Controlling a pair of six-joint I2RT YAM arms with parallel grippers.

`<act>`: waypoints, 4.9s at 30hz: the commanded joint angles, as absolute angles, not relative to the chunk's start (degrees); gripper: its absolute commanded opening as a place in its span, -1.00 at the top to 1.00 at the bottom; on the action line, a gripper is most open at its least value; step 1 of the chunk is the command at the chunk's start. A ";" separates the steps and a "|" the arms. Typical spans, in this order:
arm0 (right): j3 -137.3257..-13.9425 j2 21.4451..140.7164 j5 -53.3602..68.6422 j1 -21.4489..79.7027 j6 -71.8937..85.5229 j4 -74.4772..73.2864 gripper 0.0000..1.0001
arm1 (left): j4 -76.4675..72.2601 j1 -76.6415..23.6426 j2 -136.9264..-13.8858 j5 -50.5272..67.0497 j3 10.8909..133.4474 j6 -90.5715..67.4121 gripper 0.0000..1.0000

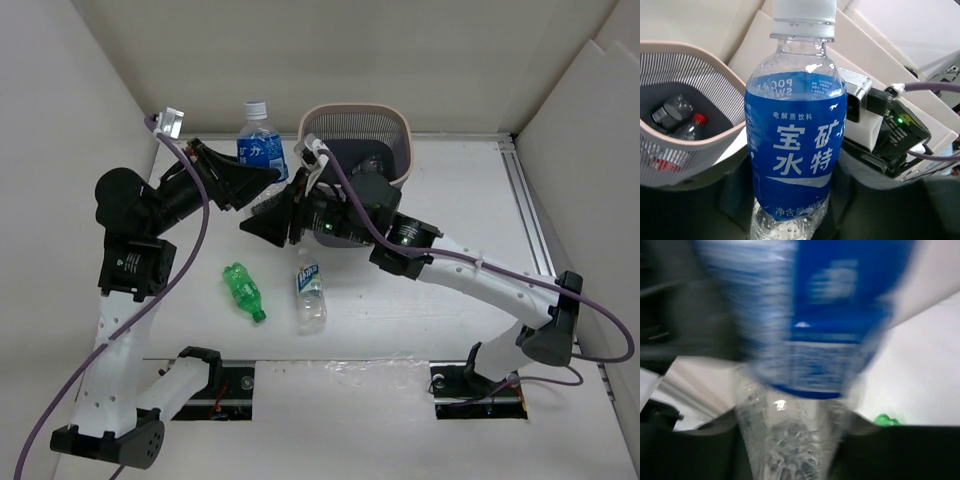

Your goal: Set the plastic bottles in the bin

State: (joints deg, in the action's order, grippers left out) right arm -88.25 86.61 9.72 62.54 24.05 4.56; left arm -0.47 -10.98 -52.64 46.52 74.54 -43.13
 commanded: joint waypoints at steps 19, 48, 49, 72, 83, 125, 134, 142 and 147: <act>-100.20 90.44 4.84 32.53 15.39 -12.21 -1.00 | 31.10 -11.16 -51.86 0.45 71.37 -34.19 -1.00; -94.32 73.93 -4.31 37.61 15.29 -22.95 -1.00 | 34.82 -11.16 -48.51 -2.01 43.86 -47.72 -1.00; -91.96 72.70 -4.31 38.14 15.29 -22.24 -1.00 | 34.02 -11.16 -49.99 -2.02 43.25 -47.72 -1.00; -77.26 57.30 -1.76 37.35 15.90 -18.28 -1.00 | 14.51 -8.70 -69.96 -6.15 31.47 -48.78 -0.76; -67.15 53.18 5.09 46.13 18.28 -15.21 -1.00 | 13.79 -8.70 -69.97 -3.18 31.55 -48.78 0.87; -79.36 88.24 11.61 63.54 24.17 27.42 0.59 | 11.16 -11.69 -41.48 39.56 66.45 -33.92 -0.15; -84.19 85.17 7.47 52.31 22.50 15.66 0.97 | 12.30 -11.69 -42.01 25.59 73.92 -36.65 -1.00; -96.40 88.67 13.43 33.77 22.50 4.06 0.74 | 8.45 -11.69 -41.48 26.80 63.21 -35.42 -1.00; -104.04 93.25 14.85 25.41 21.97 -2.79 -1.00 | 6.33 -11.69 -43.15 29.36 53.90 -34.80 -1.00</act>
